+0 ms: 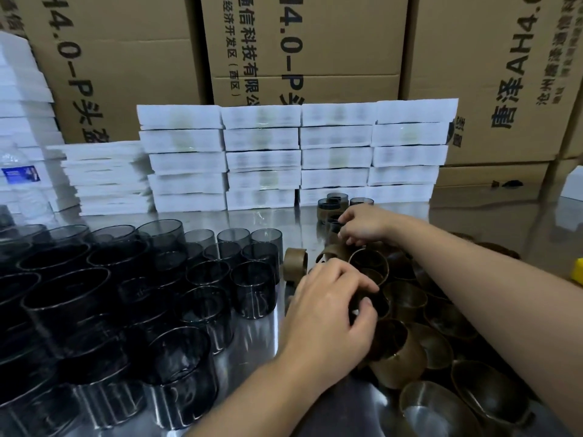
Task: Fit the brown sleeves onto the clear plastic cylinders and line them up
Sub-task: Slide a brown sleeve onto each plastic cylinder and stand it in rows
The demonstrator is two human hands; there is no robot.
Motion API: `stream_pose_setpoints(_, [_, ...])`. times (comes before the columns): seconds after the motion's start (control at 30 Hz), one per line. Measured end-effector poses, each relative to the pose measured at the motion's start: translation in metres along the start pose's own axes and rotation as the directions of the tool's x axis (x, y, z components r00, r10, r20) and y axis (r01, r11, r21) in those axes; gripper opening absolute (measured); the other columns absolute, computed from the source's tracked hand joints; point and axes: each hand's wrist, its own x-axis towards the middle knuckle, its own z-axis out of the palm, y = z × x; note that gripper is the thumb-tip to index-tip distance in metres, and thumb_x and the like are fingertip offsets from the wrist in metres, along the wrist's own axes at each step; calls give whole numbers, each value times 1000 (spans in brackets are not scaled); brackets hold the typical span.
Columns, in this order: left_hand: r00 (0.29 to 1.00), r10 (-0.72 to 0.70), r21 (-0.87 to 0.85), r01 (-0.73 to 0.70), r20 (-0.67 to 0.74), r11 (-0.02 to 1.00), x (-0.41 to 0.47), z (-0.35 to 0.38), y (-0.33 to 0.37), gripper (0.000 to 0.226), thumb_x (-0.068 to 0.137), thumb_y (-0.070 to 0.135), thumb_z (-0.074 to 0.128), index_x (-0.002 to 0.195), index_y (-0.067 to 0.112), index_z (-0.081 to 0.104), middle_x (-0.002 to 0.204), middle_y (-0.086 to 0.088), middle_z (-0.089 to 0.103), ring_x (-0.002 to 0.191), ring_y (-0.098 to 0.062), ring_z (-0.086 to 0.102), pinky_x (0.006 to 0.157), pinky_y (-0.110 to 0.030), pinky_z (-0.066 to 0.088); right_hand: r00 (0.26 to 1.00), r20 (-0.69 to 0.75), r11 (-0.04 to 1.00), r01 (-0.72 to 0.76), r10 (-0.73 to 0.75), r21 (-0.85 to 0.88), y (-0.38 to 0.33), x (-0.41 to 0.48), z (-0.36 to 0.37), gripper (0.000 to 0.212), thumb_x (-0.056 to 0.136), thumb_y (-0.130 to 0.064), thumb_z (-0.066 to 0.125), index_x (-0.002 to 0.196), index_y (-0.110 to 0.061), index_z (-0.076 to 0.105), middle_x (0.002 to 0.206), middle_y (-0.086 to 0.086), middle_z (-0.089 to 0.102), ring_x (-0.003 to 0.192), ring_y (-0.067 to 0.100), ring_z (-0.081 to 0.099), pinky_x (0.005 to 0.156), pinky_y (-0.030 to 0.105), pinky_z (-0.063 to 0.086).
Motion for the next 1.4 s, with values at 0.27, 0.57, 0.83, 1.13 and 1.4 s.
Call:
stream_pose_setpoints(0.27, [1000,11,2,-11,24,1000,-1,2,-2,24,83,29,48,97,23,67,98,16,54,99,1,44,94,-20,35,994,-14,970,104,-110,-219,-19,-10,-2,52,84,-1,40,133,-13,49,134,8,53,115,22,52,84,24,41])
stream_pose_setpoints(0.57, [999,33,2,-33,-29,999,1,2,-5,22,80,24,52,93,20,70,97,8,66,97,-10,56,87,-29,45,856,202,846,509,-477,-161,-87,-74,25,22,82,-30,68,103,-26,72,78,-20,62,74,-4,56,64,8,40])
stream_pose_setpoints(0.83, [997,-64,-11,63,-51,998,-2,1,-7,27,76,31,52,83,13,71,83,-2,72,80,-19,64,65,-31,49,829,286,740,559,-481,-375,-97,-93,45,27,80,-24,71,108,-21,70,111,-1,64,99,14,57,80,24,45])
stream_pose_setpoints(1.13, [999,9,54,-11,42,998,-6,0,-5,32,79,34,50,95,15,71,99,-1,73,95,-22,64,78,-34,50,817,244,738,577,-523,-349,-85,-97,44,15,94,-18,51,108,-16,56,115,4,58,103,21,52,86,34,43])
stream_pose_setpoints(1.4, [995,30,-27,-33,-92,999,4,-3,-7,24,75,13,57,95,12,69,106,9,62,113,-3,46,99,-12,32,865,-266,869,473,-425,149,-52,-109,0,10,95,-17,50,89,-24,46,88,-7,57,85,13,51,74,22,39])
